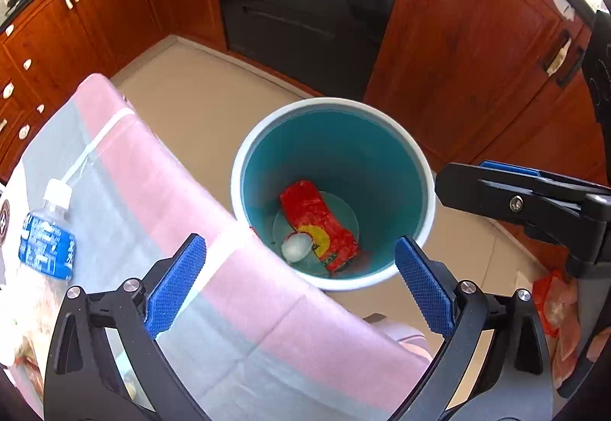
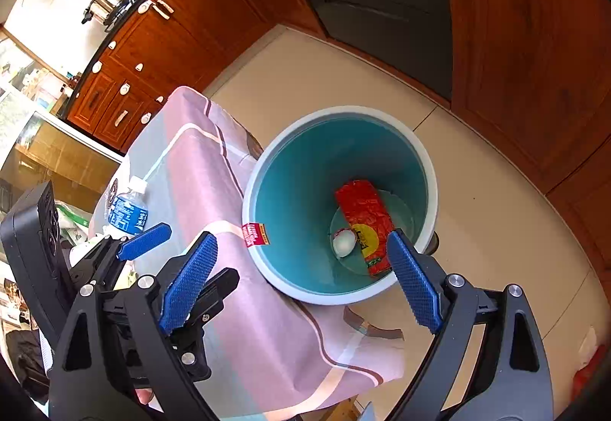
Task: Collect trash
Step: 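Carry egg and red bag over the teal bin and open both tools, then grasp the Coca-Cola can with the left tool while the right tool grasps the green ribbon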
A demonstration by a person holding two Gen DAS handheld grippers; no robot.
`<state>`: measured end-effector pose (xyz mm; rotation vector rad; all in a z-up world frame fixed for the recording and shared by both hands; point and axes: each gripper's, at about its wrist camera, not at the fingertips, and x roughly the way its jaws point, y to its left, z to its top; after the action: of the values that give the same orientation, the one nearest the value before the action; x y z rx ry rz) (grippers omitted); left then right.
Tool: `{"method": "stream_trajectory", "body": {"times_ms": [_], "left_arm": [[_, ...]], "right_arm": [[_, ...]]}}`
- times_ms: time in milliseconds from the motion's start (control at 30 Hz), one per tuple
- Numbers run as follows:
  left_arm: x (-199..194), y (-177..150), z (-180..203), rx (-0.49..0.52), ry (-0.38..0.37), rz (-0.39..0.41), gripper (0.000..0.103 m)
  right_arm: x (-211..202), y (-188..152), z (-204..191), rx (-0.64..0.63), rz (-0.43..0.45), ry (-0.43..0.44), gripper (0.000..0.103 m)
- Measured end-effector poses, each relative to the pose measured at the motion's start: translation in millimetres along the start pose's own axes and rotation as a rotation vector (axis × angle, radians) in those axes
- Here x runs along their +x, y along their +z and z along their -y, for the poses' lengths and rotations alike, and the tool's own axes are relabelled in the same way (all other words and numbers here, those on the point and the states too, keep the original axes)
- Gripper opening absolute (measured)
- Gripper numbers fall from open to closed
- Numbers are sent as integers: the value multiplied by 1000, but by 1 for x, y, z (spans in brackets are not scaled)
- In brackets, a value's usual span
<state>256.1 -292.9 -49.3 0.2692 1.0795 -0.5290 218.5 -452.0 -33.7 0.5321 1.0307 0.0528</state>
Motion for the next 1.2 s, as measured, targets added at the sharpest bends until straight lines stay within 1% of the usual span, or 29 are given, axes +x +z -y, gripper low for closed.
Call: {"method": "stream_trajectory", "body": {"times_ms": [200, 367, 467, 567, 667, 833, 967, 1033, 1100, 1200], "left_arm": [[-39, -22, -14, -51, -1, 41, 99], [-75, -49, -32, -85, 12, 69, 99], [-95, -68, -43, -99, 25, 82, 99], [-115, -86, -56, -115, 41, 99, 99], [-135, -108, -75, -136, 52, 119, 99], [-162, -145, -115, -193, 93, 139, 99], [-170, -179, -153, -249, 142, 129, 99], [-169, -197, -171, -283, 154, 119, 99], [-166, -212, -186, -309, 148, 113, 99], [-158, -230, -197, -328, 137, 103, 99]], "right_arm": [[-18, -15, -26, -45, 18, 17, 86], [-30, -35, -55, -107, 21, 40, 86], [-35, -51, -77, -162, 21, 52, 86], [-40, -65, -102, -246, 30, 46, 86], [-42, -81, -125, -312, 31, 45, 86], [-39, -100, -156, -365, -5, 69, 86], [-31, -116, -179, -408, -34, 78, 86], [-26, -123, -188, -422, -57, 89, 86], [-21, -131, -195, -433, -72, 90, 86], [-12, -139, -202, -431, -102, 98, 86]]}}
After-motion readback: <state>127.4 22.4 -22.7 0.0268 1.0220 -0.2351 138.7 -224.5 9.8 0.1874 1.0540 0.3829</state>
